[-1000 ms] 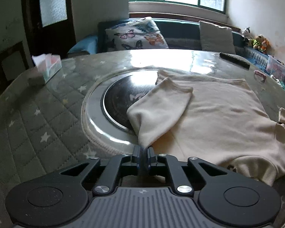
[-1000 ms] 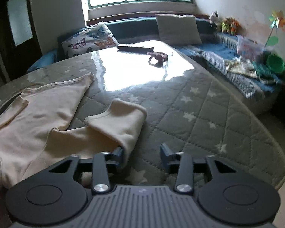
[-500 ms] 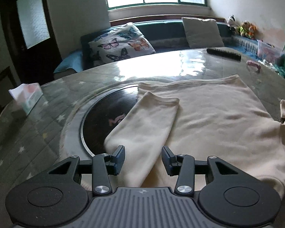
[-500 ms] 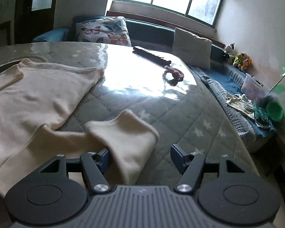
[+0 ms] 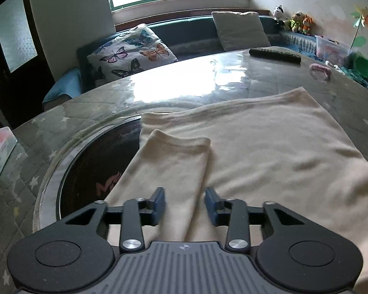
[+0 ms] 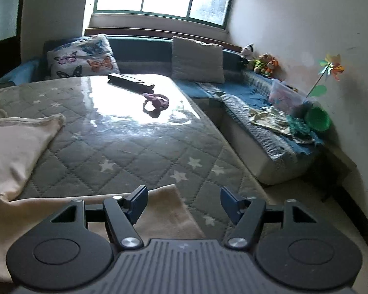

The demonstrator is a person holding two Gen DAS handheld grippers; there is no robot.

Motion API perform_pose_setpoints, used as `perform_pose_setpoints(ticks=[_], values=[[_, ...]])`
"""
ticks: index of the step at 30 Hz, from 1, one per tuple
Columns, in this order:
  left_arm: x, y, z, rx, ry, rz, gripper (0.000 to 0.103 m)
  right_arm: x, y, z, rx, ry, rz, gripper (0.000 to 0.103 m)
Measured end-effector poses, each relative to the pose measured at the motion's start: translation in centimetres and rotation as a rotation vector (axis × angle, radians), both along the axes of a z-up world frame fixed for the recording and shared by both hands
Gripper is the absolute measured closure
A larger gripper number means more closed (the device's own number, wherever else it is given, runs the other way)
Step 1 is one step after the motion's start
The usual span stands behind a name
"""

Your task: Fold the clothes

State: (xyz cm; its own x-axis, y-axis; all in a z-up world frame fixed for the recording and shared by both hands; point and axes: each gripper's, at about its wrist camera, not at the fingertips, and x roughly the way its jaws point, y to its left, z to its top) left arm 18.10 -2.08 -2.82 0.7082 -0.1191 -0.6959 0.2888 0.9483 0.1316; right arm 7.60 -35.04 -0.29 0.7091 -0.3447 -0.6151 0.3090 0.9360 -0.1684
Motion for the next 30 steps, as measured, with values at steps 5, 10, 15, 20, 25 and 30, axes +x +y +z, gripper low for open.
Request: perform_pose_setpoints(ticks=[5, 10, 15, 20, 25, 30], values=[[-0.4, 2.6, 1.4, -0.052, -0.047, 0.077, 0.100, 0.3, 2.2, 0.2, 0.020, 0.003, 0.090, 0.036], [-1.3, 6.1, 3.3, -0.116, -0.108, 0.181, 0.101, 0.9, 6.0, 0.7, 0.058, 0.010, 0.240, 0.036], [-3.3, 12.2, 5.4, -0.168, -0.175, 0.348, 0.101, 1.2, 10.3, 1.2, 0.090, 0.022, 0.419, 0.036], [-5.5, 17.2, 5.0, -0.165, -0.177, 0.475, 0.101, 0.6, 15.0, 1.9, 0.109, 0.032, 0.621, 0.036], [-7.1, 19.6, 2.7, -0.146, -0.105, 0.577, 0.099, -0.5, 19.0, 1.8, 0.111, 0.068, 0.793, 0.036], [-9.7, 18.7, 2.4, -0.107, -0.089, 0.500, 0.098, -2.5, 21.3, 1.5, 0.090, 0.091, 0.910, 0.040]])
